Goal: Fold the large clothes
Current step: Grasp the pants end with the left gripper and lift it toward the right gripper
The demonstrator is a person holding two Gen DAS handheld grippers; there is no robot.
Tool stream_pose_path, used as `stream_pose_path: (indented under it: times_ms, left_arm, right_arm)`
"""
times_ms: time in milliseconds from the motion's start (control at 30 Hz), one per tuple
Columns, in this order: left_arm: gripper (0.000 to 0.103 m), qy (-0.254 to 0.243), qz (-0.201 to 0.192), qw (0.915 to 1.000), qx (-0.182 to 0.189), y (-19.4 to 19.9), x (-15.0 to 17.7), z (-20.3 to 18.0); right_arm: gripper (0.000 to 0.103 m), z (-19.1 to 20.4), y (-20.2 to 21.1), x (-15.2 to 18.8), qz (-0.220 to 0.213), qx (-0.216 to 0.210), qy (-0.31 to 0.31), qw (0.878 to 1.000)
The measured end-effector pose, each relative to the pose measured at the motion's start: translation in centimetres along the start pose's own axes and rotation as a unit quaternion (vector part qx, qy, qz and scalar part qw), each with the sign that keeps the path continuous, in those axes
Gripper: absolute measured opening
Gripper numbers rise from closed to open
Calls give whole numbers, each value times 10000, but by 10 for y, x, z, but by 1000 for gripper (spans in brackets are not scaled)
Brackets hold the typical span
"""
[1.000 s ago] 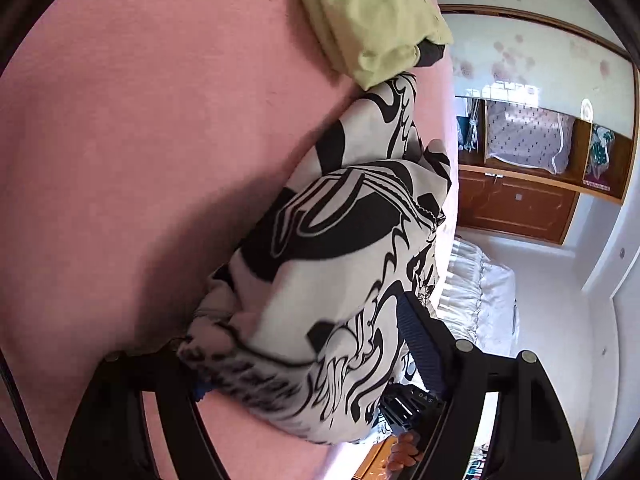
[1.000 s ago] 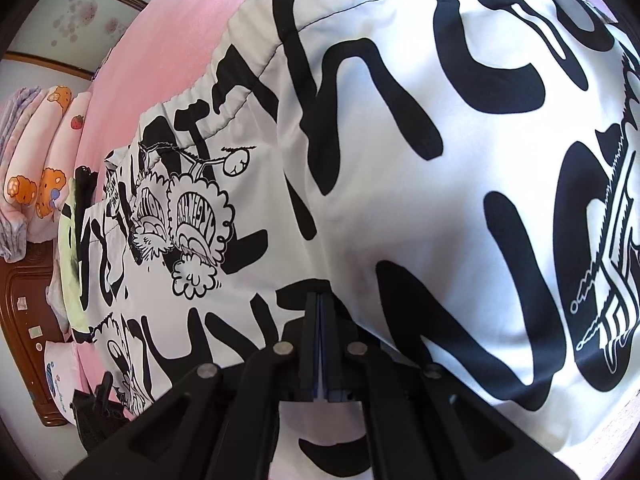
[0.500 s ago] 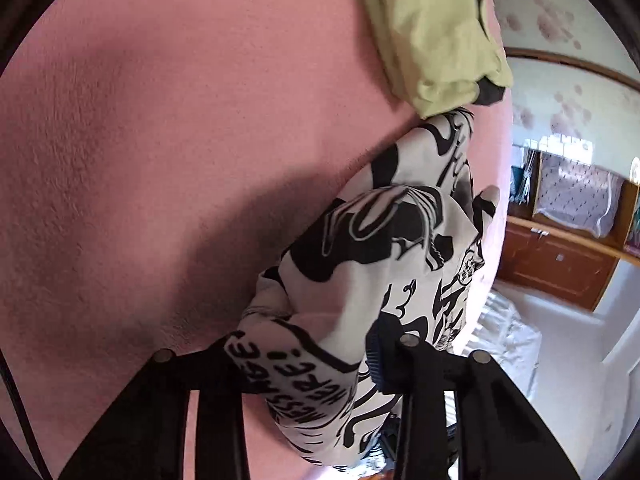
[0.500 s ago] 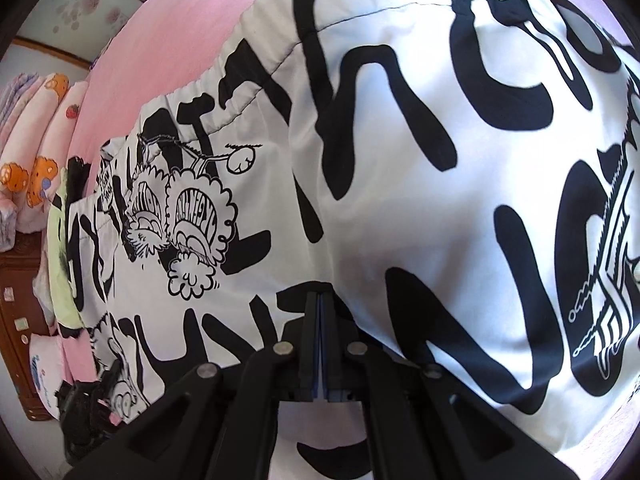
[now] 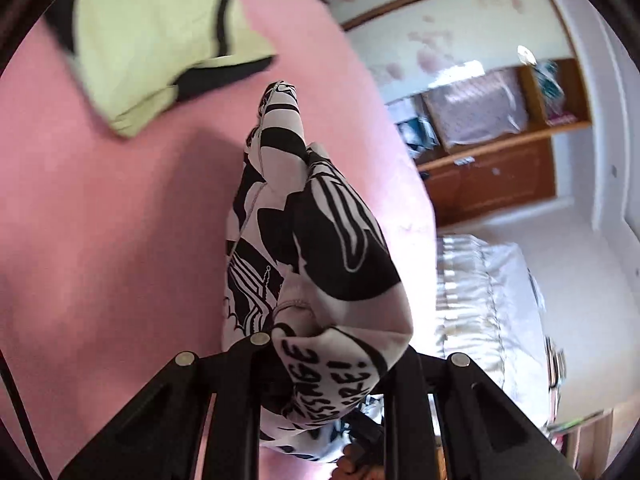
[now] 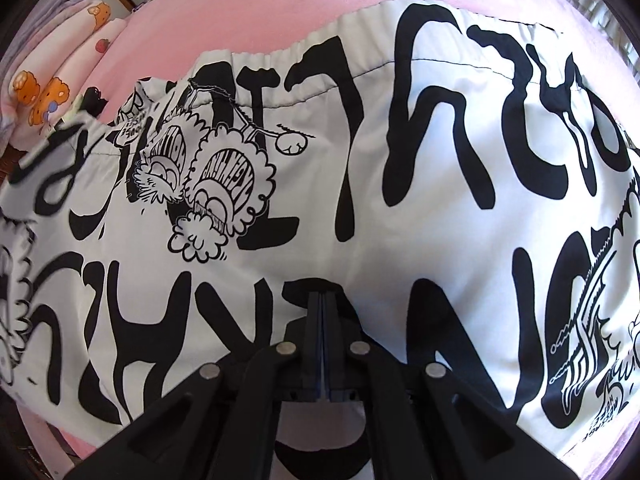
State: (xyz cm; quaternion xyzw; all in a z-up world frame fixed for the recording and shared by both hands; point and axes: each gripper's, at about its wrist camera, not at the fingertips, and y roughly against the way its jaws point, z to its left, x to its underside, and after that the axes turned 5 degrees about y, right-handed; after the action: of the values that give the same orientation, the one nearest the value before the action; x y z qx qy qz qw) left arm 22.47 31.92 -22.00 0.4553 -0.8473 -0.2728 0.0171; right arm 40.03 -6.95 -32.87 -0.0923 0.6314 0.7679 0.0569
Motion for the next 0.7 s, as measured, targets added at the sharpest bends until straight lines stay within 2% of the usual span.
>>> stream_pose_path:
  times_ms: [167,333,400,567,700]
  left_arm:
    - [16,-659,98,9973,295,-23,31,-63]
    - [16,-1011,66,9938,466,-30,66,-107]
    - [16,-1141,72,9922,502,-30,89,-119]
    - [16,-1636,354,9843,552,-67,149,-176]
    - [16,-1782,825,9795,452,-111,195,-196]
  right_arm:
    - [0,-15,2,1,-28,-586,7,9983]
    - [0,-34,16,-4,-148,-1173,197,9928]
    - [0,-54,31,-8,-304,-1371,54,9901]
    - [0,-120,74,-21,-645,-1867,-252,9800]
    - [0,-171,101,-37,-816,-2645,-509,9596]
